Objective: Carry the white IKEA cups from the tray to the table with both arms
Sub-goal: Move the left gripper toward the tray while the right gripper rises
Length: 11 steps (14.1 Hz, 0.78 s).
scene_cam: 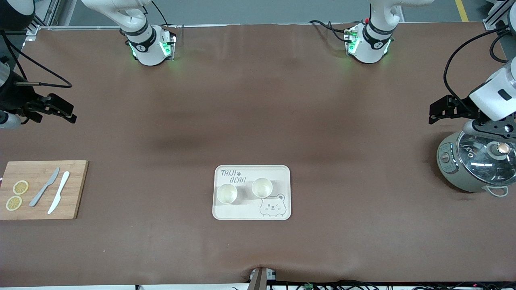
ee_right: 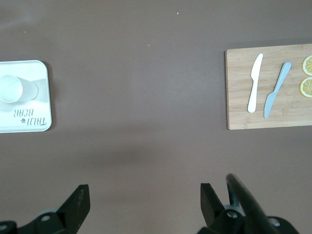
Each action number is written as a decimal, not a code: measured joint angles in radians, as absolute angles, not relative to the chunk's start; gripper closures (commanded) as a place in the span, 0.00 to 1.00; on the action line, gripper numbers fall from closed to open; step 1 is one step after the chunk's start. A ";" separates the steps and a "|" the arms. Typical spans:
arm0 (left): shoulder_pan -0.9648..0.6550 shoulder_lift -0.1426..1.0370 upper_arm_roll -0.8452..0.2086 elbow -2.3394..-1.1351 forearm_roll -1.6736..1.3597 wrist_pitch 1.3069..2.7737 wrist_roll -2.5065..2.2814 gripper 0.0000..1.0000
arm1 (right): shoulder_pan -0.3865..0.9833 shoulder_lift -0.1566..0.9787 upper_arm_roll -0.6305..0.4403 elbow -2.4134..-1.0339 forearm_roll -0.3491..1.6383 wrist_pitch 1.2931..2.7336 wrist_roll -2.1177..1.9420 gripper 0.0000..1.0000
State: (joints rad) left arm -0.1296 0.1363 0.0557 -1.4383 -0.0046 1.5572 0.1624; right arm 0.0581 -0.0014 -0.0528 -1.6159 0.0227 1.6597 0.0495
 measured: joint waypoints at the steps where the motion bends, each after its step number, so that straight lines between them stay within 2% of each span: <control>1: -0.130 0.136 0.056 -1.438 -0.005 1.559 0.162 0.00 | 0.058 -0.001 -0.053 -1.616 0.023 1.660 0.050 0.00; 8: -0.139 0.155 0.053 -1.445 -0.104 1.576 0.128 0.00 | 0.061 0.005 -0.049 -1.616 0.024 1.661 0.050 0.00; 11: -0.206 0.230 0.048 -1.418 -0.101 1.600 0.019 0.00 | 0.068 0.035 -0.046 -1.617 0.044 1.675 0.050 0.00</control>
State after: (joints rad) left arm -0.2061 0.2304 0.0483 -1.4182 -0.1005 1.5996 0.0195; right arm 0.0680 0.0349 -0.0462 -1.6173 0.0436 1.6753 0.0495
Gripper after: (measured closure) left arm 0.000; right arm 0.000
